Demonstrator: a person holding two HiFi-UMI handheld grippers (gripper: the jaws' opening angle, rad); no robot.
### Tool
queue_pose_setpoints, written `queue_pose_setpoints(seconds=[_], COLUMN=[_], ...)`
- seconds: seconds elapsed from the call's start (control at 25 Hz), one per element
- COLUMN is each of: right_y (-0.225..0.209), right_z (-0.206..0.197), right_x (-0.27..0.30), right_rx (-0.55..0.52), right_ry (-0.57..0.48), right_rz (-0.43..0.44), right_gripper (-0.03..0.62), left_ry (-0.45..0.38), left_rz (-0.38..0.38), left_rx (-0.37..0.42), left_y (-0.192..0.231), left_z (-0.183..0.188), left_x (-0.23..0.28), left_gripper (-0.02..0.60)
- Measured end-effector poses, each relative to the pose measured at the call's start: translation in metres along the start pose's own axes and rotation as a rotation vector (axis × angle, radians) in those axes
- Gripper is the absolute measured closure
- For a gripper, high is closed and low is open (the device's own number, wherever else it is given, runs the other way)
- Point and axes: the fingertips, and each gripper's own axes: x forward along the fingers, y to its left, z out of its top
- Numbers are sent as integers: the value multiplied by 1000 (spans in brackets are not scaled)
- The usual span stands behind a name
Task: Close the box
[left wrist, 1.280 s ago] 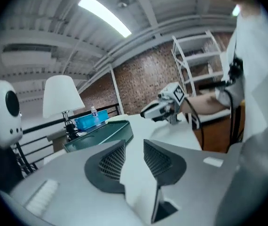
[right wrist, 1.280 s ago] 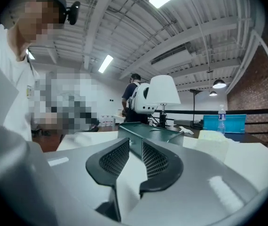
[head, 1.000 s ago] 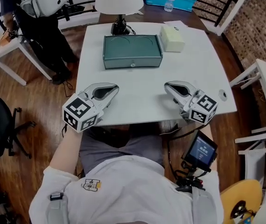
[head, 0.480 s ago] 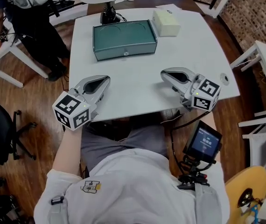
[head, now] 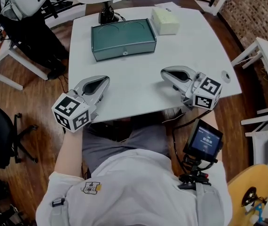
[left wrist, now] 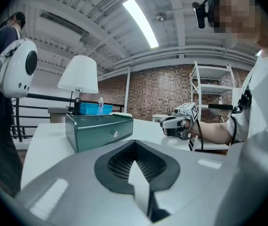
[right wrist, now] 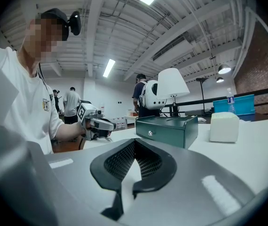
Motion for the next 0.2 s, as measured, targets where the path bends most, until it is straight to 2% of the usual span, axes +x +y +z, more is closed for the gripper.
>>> queue_pose_setpoints(seconds=[0.2], right_y=[-1], right_z=[2], right_x=[0], right_rx=[-5], right_ry=[-1], right_rz=[1], right_gripper=[594], left_ry=[-3], left_rz=[2], left_rx=[1], left_y=[0], left_z=[1], left_x=[1], left_gripper=[583])
